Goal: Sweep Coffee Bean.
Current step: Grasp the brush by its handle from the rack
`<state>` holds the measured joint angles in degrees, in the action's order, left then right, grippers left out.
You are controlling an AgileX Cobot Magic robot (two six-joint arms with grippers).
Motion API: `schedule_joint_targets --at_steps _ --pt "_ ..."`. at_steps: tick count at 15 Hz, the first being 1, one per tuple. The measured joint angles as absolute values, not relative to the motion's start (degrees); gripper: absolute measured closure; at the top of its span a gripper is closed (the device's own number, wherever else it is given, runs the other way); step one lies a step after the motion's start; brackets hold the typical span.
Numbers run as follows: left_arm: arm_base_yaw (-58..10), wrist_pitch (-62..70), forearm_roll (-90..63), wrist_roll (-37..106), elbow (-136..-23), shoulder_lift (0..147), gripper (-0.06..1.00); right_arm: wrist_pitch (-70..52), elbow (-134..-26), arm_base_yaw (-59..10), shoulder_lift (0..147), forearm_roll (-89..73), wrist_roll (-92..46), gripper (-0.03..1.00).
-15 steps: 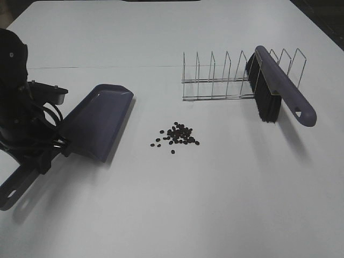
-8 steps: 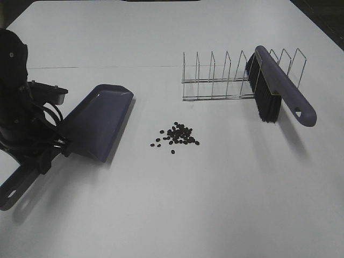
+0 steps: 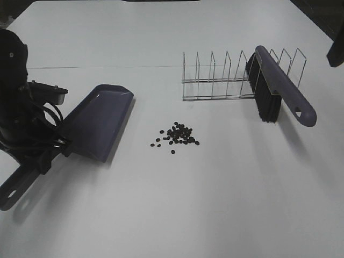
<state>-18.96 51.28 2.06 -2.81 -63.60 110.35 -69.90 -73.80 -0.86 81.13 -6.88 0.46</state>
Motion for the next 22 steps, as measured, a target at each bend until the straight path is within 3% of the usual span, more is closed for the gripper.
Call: schedule_joint_targets --at_steps 14,22 --pt "-19.0 51.3 1.9 -2.8 -63.6 110.4 0.62 -69.9 -102.0 -0.9 114.2 -7.3 -3.0 0.16" --pt "-19.0 51.3 1.9 -2.8 -63.6 110.4 0.62 -69.9 -109.2 -0.9 126.3 -7.3 -3.8 0.17"
